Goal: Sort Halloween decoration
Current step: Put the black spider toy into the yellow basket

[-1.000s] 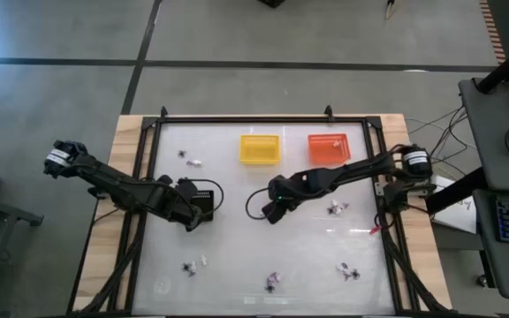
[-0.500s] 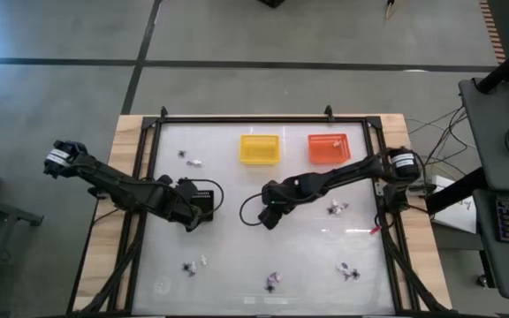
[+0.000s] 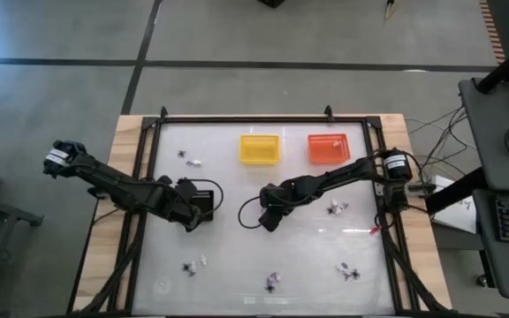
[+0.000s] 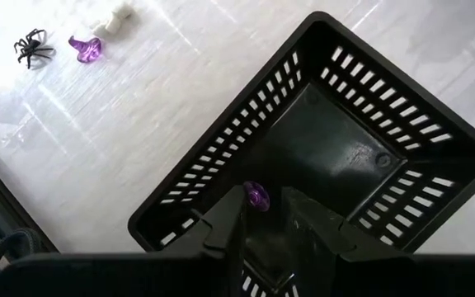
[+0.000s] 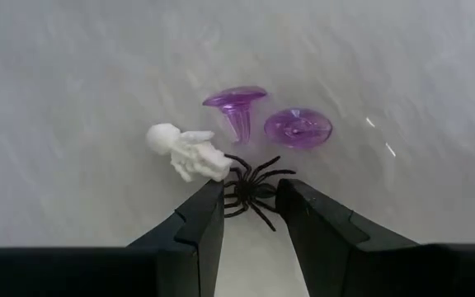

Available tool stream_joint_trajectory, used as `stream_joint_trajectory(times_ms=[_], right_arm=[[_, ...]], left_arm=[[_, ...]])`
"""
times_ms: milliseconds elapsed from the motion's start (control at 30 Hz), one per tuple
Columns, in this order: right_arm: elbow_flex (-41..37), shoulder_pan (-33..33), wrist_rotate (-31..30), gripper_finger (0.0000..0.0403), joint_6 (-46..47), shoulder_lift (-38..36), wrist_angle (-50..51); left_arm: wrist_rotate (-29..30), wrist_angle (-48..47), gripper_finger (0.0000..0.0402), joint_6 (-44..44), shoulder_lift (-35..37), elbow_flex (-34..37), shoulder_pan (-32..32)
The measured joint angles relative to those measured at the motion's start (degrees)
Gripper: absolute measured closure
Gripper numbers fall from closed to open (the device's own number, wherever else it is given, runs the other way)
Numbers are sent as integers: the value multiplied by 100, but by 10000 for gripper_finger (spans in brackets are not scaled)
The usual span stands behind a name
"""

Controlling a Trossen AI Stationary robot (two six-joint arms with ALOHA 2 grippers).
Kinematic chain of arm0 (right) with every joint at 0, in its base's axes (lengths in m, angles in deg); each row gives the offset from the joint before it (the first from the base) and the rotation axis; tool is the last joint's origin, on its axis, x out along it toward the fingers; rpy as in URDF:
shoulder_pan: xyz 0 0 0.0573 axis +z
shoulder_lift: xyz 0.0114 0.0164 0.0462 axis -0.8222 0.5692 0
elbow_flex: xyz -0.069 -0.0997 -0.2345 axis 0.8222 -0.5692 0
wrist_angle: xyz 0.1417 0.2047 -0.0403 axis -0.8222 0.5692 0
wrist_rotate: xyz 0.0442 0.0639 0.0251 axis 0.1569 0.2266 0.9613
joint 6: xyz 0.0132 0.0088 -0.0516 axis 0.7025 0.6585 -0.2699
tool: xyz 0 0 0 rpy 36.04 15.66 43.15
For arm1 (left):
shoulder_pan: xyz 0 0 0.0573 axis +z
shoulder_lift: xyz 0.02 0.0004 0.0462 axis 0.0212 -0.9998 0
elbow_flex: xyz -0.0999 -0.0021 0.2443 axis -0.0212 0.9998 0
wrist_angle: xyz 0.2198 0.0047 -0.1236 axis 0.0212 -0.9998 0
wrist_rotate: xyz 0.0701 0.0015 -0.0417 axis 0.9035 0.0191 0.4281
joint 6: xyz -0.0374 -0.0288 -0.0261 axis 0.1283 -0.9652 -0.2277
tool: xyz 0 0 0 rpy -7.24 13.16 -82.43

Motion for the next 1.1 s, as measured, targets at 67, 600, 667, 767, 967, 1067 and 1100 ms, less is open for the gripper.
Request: stream_joint_trajectory(times_ms=[67, 600, 667, 767, 967, 1067, 1100], right_arm=[[0, 0, 4, 280, 42, 63, -1], [-4, -20, 215, 393, 346, 135, 241], [-6, -20, 219, 393, 407, 22, 262], [-23, -17, 216, 394, 455, -201, 344], [48, -131, -141, 395, 498, -680, 560], [48, -292, -207, 395, 500, -769, 545], [48, -342, -261, 395, 500, -773, 549]], left_arm=[[0, 0, 338, 0, 0, 0, 0], [0, 9, 338, 0, 0, 0, 0], [0, 11, 338, 0, 4, 0, 0], [0, 11, 338, 0, 29, 0, 0], [-3, 14, 338, 0, 55, -4, 0], [-36, 7, 338, 2, 55, -53, 0], [-39, 13, 338, 5, 55, -82, 0]])
